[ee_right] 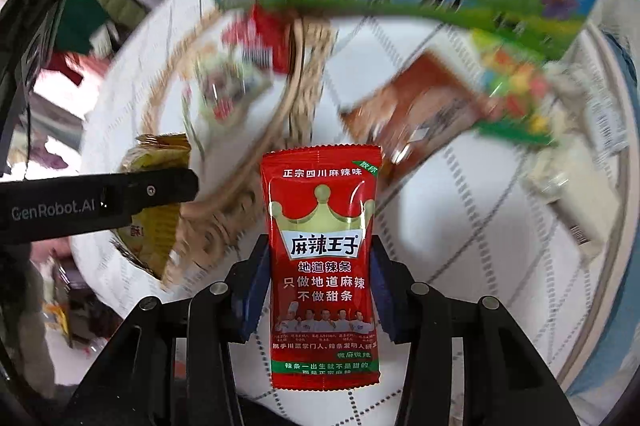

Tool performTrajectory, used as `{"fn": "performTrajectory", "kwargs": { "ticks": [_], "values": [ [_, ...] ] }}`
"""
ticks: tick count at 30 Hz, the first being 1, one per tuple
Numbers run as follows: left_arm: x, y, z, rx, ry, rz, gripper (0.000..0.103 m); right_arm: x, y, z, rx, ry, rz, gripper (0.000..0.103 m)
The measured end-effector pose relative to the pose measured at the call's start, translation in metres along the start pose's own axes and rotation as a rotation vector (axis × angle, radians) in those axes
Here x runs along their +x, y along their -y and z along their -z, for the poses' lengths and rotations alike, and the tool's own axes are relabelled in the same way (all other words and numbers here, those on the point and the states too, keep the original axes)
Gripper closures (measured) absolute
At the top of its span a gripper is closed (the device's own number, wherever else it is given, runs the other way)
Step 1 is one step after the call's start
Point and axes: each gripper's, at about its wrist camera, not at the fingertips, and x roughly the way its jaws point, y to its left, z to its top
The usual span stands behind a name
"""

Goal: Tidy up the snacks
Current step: 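Lower the GUOBA bag and red strip packet into the box, open both grippers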

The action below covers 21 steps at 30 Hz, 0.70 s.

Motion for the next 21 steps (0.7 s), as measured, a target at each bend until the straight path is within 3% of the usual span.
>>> {"fn": "performTrajectory", "kwargs": {
  "ticks": [6, 9, 13, 15, 21],
  "values": [
    [-0.074, 0.050, -0.065, 0.076, 0.127, 0.119, 0.054, -0.083, 0.009, -0.065, 0.055, 0.169, -0.076, 0.054],
    [-0.090, 0.069, -0.103, 0.107, 0.164, 0.129, 0.054, -0.118, 0.022, -0.110, 0.084, 0.238, -0.122, 0.054],
    [-0.094, 0.077, -0.156, 0.114, 0.161, 0.087, 0.054, -0.116, 0.027, -0.179, 0.104, 0.284, -0.119, 0.054],
    [-0.082, 0.074, -0.186, 0.077, 0.132, 0.072, 0.054, -0.113, 0.030, -0.198, 0.124, 0.280, -0.123, 0.054],
    [-0.032, 0.057, -0.234, 0.011, 0.009, 0.025, 0.054, -0.057, 0.035, -0.259, 0.160, 0.183, -0.118, 0.054]
  ]
}}
